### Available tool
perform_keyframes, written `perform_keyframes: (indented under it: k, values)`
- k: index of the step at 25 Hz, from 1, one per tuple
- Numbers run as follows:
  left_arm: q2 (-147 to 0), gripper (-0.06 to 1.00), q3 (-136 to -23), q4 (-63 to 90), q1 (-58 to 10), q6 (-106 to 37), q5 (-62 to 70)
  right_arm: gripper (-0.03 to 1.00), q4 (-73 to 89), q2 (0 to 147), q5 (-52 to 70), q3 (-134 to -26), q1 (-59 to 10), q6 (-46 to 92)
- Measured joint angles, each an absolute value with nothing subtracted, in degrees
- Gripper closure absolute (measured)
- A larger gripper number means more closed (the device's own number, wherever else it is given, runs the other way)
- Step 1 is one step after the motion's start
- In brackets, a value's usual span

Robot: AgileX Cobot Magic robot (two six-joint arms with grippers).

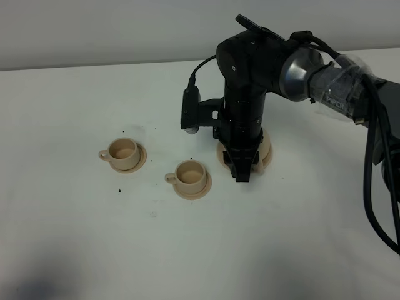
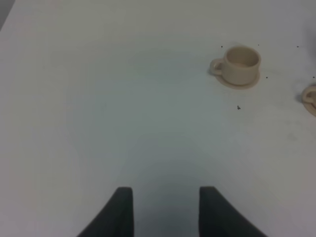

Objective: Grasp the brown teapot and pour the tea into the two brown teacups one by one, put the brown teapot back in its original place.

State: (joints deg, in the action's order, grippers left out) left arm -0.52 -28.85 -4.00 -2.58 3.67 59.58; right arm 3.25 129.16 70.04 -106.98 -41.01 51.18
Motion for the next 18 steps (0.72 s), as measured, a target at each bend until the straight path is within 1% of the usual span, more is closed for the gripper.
perform_keyframes:
  k: [3, 6, 12, 15, 18]
  values:
    - [-0.5, 0.58, -28.9, -4.0, -2.6, 3.7, 59.6, 0.54, 3.7, 129.2, 70.0, -107.0, -41.0, 46.5]
    - [-0.5, 0.58, -28.9, -4.0, -2.6, 3.7, 59.6, 0.56, 3.7, 128.5, 70.0, -107.0, -40.9, 37.2]
    - [-0.5, 0.58, -28.9, -4.0, -2.6, 3.7, 59.6, 0.63, 4.8, 126.8, 70.0, -107.0, -38.9, 11.5]
    - [-0.5, 0.58, -28.9, -4.0, -2.6, 3.7, 59.6, 0.66, 5.6, 126.8, 69.9, -107.0, -37.6, 3.9]
    - [-0.5, 0.58, -28.9, -4.0, -2.6, 3.7, 59.6, 0.68, 6.7, 126.8, 69.9, -107.0, -36.2, 1.0]
